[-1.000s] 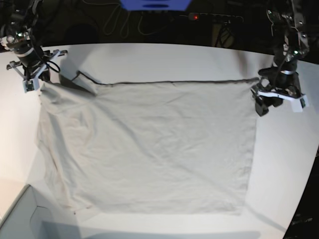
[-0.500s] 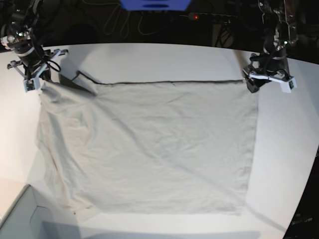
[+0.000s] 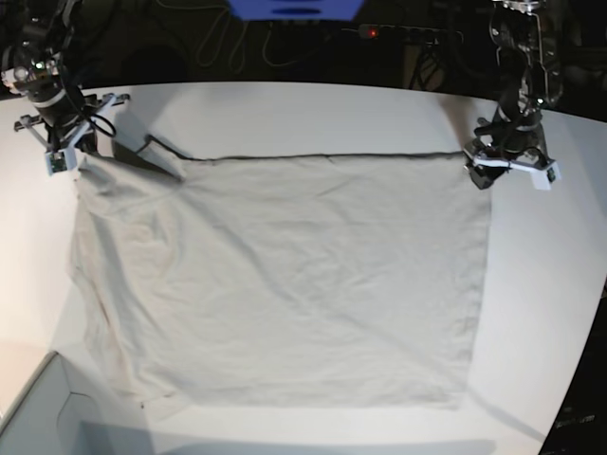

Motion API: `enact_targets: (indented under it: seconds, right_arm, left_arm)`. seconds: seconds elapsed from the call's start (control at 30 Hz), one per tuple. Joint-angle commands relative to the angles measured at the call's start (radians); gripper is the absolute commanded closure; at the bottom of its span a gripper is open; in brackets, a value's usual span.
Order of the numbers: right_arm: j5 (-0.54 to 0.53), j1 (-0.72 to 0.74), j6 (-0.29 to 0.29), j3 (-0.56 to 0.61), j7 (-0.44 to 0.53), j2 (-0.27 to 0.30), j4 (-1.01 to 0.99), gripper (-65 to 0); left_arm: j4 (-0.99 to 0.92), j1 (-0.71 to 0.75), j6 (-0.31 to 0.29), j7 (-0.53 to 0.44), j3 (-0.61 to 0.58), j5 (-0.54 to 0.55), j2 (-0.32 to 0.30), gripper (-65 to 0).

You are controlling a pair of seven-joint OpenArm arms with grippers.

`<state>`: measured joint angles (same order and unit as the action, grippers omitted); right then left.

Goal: Layout the t-shirt on the table in an organized manner, then fold the t-shirt properly
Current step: 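Grasp the shirt's corners with both grippers and pull them apart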

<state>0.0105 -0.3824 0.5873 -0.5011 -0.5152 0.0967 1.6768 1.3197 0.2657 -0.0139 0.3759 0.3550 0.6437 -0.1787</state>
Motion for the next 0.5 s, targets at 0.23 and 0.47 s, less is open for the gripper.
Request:
enact_targets:
  seconds: [0.23, 0.47]
  right_arm:
    - [-0.011, -0.02, 0.013, 0.014, 0.016, 0.008, 0.015, 0.0]
    - [-0.013, -0.08, 0.016, 0.068, 0.025, 0.011, 0.026, 0.0]
  left_arm:
    - [0.004, 0.002, 0.009, 0.027, -0.003, 0.009, -0.011, -0.2]
    - [0.126, 0.056, 0.009, 0.025, 0.042, 0.009, -0.022, 0.0]
